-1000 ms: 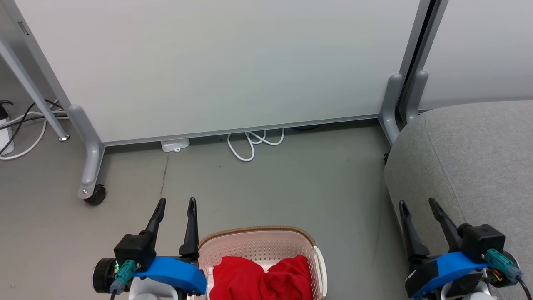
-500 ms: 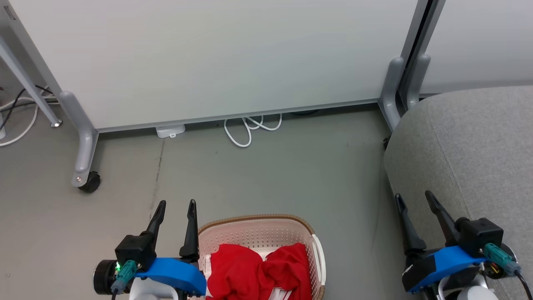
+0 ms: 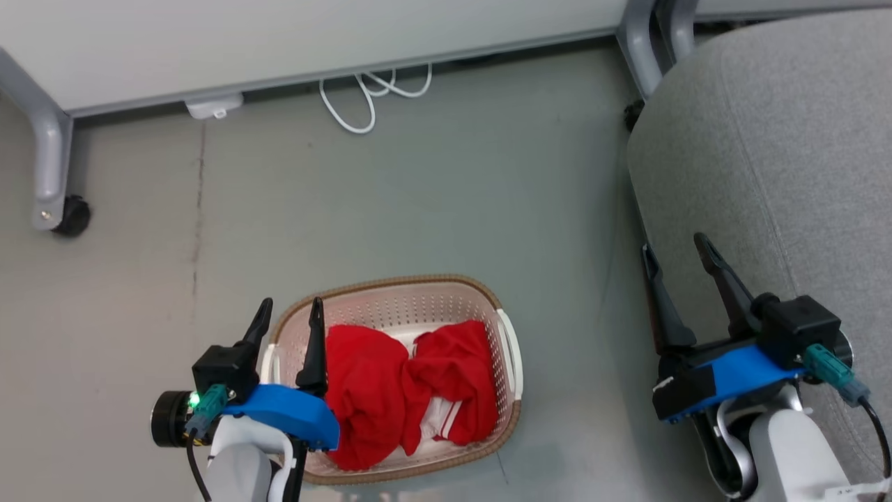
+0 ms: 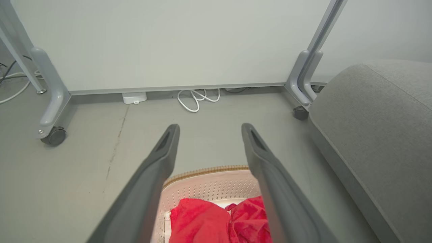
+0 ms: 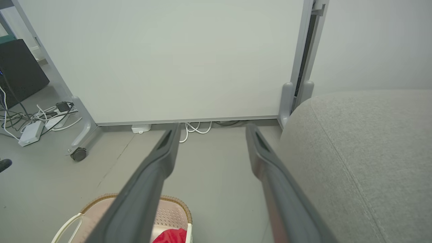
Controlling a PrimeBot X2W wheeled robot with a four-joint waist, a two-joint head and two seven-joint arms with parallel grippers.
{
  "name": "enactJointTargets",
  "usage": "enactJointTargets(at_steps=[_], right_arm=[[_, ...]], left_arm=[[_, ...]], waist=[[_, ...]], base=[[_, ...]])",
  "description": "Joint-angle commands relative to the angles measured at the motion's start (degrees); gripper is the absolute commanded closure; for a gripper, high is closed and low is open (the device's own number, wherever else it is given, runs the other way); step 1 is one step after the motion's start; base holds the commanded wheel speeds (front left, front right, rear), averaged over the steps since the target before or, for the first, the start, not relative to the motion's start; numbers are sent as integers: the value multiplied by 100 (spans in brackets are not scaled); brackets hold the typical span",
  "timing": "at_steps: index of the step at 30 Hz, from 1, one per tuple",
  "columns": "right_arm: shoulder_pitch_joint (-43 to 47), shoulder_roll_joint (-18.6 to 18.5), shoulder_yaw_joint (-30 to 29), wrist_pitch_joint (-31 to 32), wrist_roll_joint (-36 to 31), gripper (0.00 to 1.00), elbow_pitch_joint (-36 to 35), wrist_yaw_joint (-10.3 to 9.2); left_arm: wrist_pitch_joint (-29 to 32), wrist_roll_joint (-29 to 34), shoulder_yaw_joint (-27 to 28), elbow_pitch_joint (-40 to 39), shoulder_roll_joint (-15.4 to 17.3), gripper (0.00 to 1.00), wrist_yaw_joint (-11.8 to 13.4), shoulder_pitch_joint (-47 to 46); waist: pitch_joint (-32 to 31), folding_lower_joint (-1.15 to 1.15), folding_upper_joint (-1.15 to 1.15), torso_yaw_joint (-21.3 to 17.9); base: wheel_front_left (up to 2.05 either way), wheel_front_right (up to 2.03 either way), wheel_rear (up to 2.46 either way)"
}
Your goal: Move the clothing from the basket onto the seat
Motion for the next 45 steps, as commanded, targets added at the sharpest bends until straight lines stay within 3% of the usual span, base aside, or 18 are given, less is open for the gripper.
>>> enactJointTargets(at_steps=[1,14,23,38,45], right_arm=[[-230,-26,77,-48,-4,0,-47,3],[-985,-24,620,-381,177,0,49,3],[-1192,-23,843,-606,404,0,235,3],[-1415,-22,1244,-797,686,0,375,3],[-1526,-22,1360,-836,803,0,391,3]], left_arm=[[-16,37,41,123,41,0,-50,-272],[-6,167,-64,1710,205,0,-171,-1589],[298,126,-112,2948,261,0,-41,-2291],[442,127,-146,3833,522,0,327,-2699],[642,-110,-7,4055,547,0,265,-2808]], waist=[[635,-1,0,-232],[1957,-1,0,-714],[2543,-1,0,-917],[3093,-1,0,-1190],[3348,-1,0,-1296]], base=[[0,0,0],[0,0,0],[0,0,0],[0,0,0],[0,0,0]])
